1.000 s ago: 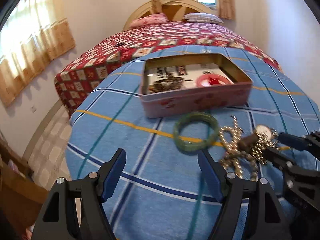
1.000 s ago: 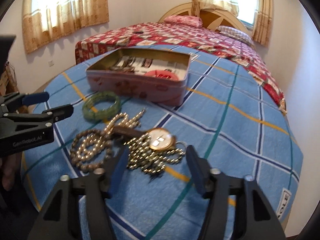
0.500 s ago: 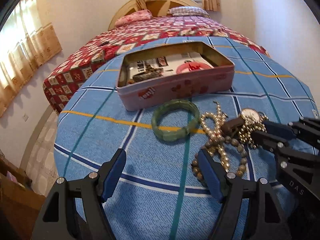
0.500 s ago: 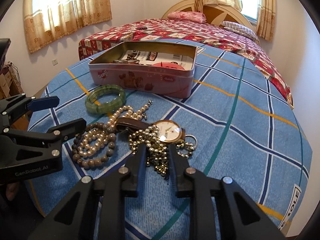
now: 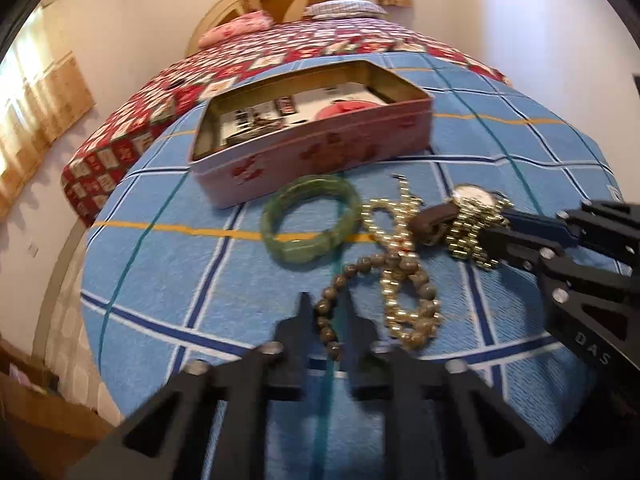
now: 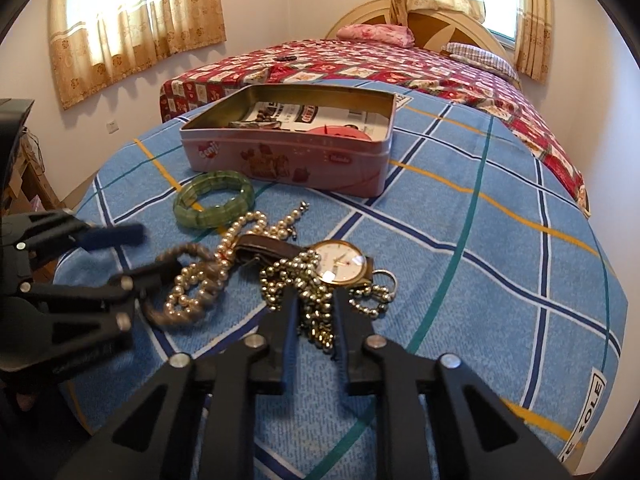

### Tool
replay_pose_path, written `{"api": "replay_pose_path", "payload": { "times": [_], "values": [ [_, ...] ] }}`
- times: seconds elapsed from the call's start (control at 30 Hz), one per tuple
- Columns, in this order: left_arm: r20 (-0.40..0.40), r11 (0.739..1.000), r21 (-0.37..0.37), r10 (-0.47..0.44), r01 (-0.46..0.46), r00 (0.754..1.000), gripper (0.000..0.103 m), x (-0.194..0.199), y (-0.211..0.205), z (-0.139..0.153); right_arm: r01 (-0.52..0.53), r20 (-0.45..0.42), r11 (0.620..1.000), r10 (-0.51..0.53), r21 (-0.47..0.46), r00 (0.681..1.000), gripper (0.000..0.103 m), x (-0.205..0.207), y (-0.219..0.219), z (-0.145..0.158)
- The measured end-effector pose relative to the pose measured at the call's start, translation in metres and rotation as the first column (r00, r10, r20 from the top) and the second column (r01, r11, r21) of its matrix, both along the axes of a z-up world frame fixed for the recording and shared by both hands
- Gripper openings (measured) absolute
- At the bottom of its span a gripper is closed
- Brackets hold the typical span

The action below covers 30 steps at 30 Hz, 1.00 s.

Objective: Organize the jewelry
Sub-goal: 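Grasp the brown bead strand with the left tool while the right tool grasps the gold bead chain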

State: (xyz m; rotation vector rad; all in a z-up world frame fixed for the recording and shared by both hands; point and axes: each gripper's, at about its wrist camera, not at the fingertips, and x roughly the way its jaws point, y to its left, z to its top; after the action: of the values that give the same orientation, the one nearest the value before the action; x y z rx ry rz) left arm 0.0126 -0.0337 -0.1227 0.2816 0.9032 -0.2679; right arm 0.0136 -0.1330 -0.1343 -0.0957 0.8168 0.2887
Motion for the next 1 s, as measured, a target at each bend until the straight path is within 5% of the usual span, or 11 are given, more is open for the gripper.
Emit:
{"api": "replay_pose_path", "payload": {
  "times": [0.53, 1.0],
  "values": [
    [0.094, 0.997, -0.068, 0.048, -0.042, 0.994, 0.008, 0.004, 0.021, 0.044, 0.041, 0.144, 0.999, -0.044, 0.022, 0.989, 0.012, -0.007, -0.011, 0.032],
    [0.141, 0.992, -0.099, 0.094, -0.081, 0.986, 0.008, 0.009, 0.039, 0.067, 0.076, 0.185, 0.996, -0.082, 0.038, 0.979, 0.012, -0.006, -0.025, 0.044]
  ]
}}
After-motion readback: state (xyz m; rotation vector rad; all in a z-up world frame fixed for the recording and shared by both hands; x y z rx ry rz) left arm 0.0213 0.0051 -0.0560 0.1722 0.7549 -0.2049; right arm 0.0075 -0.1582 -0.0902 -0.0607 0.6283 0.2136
